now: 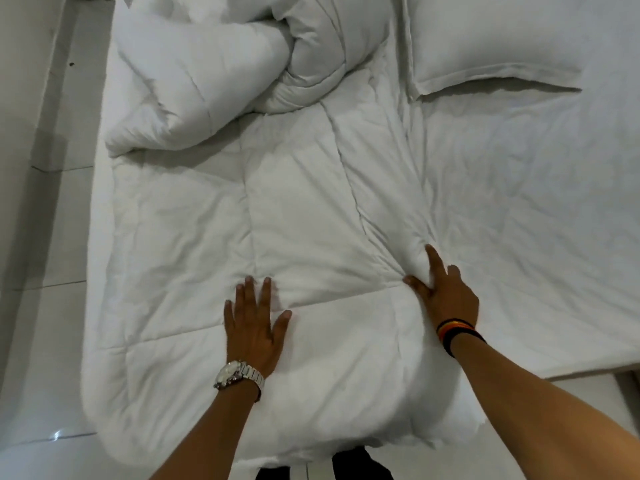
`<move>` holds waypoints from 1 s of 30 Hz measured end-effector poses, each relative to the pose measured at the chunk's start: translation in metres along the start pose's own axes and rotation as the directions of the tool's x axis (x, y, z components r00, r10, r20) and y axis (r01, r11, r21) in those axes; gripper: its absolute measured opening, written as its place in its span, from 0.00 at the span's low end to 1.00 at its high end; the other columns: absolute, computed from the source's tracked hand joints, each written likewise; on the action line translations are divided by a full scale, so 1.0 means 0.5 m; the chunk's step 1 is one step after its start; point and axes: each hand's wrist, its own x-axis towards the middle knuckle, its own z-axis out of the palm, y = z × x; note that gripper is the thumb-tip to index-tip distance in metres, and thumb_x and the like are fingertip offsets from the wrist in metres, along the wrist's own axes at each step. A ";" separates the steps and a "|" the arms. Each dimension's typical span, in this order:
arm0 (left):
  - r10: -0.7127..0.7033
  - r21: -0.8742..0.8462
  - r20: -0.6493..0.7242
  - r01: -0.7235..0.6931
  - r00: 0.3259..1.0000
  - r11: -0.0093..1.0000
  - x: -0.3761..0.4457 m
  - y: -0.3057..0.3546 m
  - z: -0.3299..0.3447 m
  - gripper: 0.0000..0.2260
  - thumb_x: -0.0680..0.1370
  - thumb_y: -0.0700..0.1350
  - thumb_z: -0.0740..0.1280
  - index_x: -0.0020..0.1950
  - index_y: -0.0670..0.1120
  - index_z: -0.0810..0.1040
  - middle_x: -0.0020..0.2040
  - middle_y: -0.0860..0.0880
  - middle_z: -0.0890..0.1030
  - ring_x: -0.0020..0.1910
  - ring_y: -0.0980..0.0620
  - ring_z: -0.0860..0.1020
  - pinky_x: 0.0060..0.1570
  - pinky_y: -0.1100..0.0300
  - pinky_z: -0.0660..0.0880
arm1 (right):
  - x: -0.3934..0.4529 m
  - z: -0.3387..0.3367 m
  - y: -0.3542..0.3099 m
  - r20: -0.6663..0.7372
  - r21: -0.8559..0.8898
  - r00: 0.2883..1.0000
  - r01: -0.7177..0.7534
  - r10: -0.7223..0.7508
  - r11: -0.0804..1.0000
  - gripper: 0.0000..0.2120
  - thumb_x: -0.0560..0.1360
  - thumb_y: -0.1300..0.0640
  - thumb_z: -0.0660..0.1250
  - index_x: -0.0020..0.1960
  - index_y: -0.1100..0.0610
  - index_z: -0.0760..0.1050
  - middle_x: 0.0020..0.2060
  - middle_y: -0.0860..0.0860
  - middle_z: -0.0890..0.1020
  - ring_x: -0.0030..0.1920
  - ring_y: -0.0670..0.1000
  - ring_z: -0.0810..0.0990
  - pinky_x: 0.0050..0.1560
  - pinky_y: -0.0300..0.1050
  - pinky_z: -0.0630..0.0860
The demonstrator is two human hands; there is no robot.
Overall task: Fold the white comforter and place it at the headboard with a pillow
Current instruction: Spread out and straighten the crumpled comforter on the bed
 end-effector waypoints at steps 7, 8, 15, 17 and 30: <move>-0.476 -0.144 -0.224 0.454 0.850 0.879 0.064 -0.264 -0.126 0.37 0.82 0.65 0.52 0.86 0.45 0.53 0.85 0.37 0.51 0.84 0.37 0.50 0.81 0.36 0.47 | -0.089 0.105 -0.252 -0.163 -0.050 0.978 0.122 -0.128 0.991 0.45 0.77 0.27 0.53 0.85 0.50 0.46 0.83 0.62 0.44 0.83 0.62 0.44 0.76 0.72 0.41; -0.539 -0.164 -0.229 0.514 0.810 0.842 0.082 -0.311 -0.147 0.40 0.81 0.67 0.50 0.86 0.44 0.53 0.85 0.36 0.53 0.84 0.35 0.52 0.80 0.35 0.49 | -0.110 0.130 -0.313 -0.125 -0.075 0.974 0.180 -0.188 0.981 0.44 0.77 0.27 0.50 0.85 0.49 0.46 0.83 0.62 0.45 0.83 0.63 0.44 0.76 0.73 0.42; -0.633 -0.643 0.175 0.574 0.754 0.507 0.215 -0.445 -0.201 0.62 0.66 0.77 0.72 0.86 0.50 0.43 0.75 0.43 0.75 0.70 0.38 0.76 0.68 0.45 0.73 | -0.279 0.331 -0.630 0.075 -0.154 0.972 0.231 -0.221 0.961 0.42 0.77 0.25 0.40 0.84 0.45 0.41 0.83 0.60 0.41 0.83 0.63 0.40 0.76 0.74 0.41; -0.616 -0.680 0.268 0.598 0.741 0.423 0.227 -0.475 -0.205 0.63 0.61 0.72 0.79 0.83 0.48 0.50 0.71 0.41 0.77 0.68 0.38 0.77 0.61 0.51 0.75 | -0.316 0.368 -0.688 0.063 -0.119 0.983 0.180 -0.174 0.976 0.41 0.78 0.26 0.43 0.84 0.44 0.42 0.83 0.59 0.40 0.83 0.61 0.38 0.76 0.73 0.38; -0.343 -0.608 0.139 0.354 0.929 0.711 0.241 -0.664 -0.301 0.63 0.64 0.71 0.78 0.84 0.53 0.41 0.78 0.40 0.70 0.72 0.37 0.74 0.69 0.41 0.73 | -0.436 0.382 -0.851 0.101 -0.088 0.993 0.075 -0.066 0.993 0.40 0.78 0.26 0.42 0.83 0.42 0.35 0.83 0.54 0.35 0.82 0.56 0.34 0.78 0.70 0.37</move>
